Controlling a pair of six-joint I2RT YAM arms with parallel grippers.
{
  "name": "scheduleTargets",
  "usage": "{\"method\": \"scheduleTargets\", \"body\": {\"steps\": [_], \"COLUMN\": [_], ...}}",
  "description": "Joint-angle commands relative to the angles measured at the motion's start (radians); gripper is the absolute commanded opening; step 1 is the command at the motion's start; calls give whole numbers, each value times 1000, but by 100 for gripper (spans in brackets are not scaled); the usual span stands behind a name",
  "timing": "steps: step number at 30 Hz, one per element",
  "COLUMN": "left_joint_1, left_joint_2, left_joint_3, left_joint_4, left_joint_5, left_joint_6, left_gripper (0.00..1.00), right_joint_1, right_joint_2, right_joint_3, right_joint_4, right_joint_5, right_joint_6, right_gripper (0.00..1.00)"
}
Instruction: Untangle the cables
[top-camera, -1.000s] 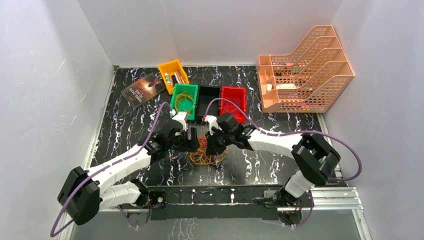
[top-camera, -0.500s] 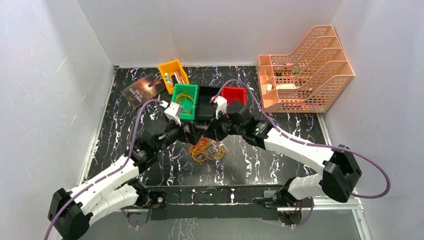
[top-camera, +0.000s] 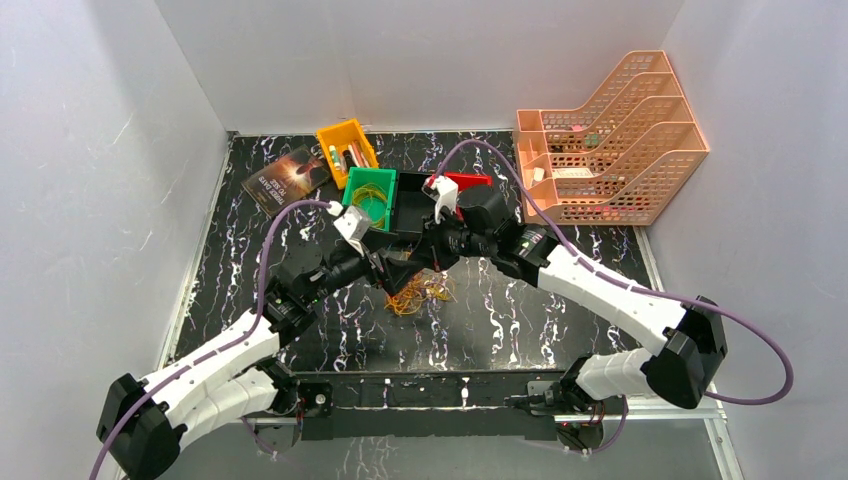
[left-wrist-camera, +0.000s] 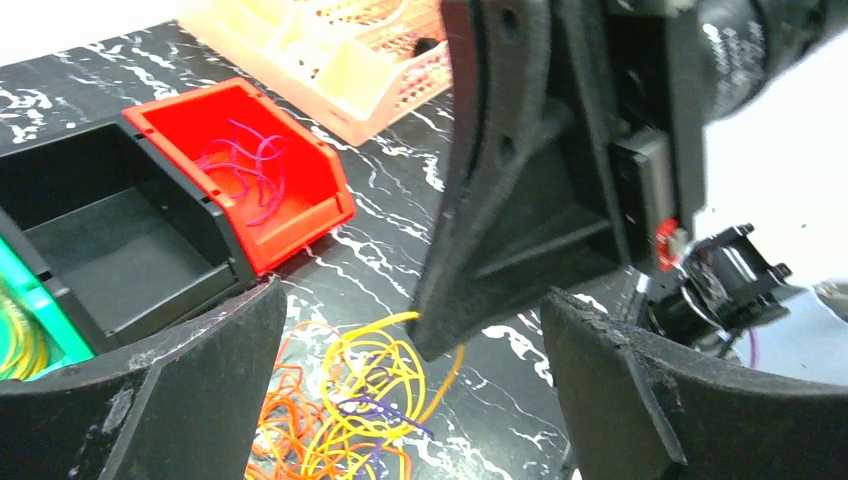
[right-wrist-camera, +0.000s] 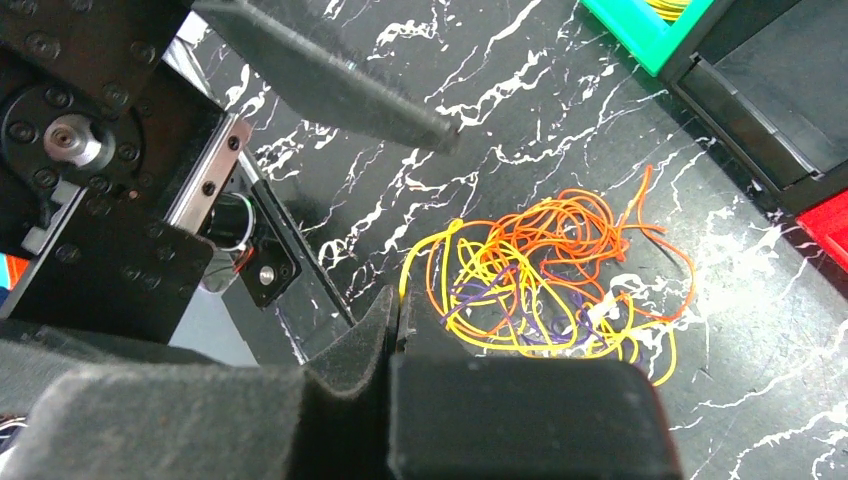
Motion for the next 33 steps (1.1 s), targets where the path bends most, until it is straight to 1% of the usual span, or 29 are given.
{"method": "scheduleTargets", "body": {"steps": [1, 8, 11, 14, 16, 18, 19, 21, 24, 28, 31, 33], "left_joint_1": [-2, -2, -2, -2, -1, -1, -1, -1, 0, 0, 0, 0], "left_joint_2": [-25, -15, 17, 80, 136, 199, 233, 292, 368, 424, 439, 451], "left_joint_3": [11, 15, 22, 23, 28, 45, 53, 62, 55, -7, -86, -114], "left_joint_4": [19, 2, 11, 73, 131, 181, 201, 238, 275, 320, 375, 383], "left_joint_5": [130, 190, 183, 171, 177, 196, 210, 239, 285, 301, 277, 256], "left_joint_6": [21, 39, 41, 21, 2, -19, -32, -63, -104, -170, -189, -187], "left_gripper": [98, 98, 98, 98, 96, 91, 87, 80, 75, 72, 71, 70], "right_joint_1": [-29, -73, -85, -85, -85, -85, -85, -85, -86, -86, -86, -85], "right_joint_2": [-2, -1, -4, 6, 3, -4, -10, -19, -39, -77, -109, -125], "right_joint_3": [76, 148, 152, 153, 141, 130, 128, 136, 167, 205, 220, 233], "right_joint_4": [-1, -99, -80, -45, -9, 24, 40, 59, 58, 53, 67, 70], "right_joint_5": [-20, -17, -101, -201, -240, -254, -258, -254, -203, -105, -64, -49], "right_joint_6": [-38, -104, -93, -52, -16, 12, 23, 34, 28, -1, -19, -33], "right_gripper": [0, 0, 0, 0, 0, 0, 0, 0, 0, 0, 0, 0]}}
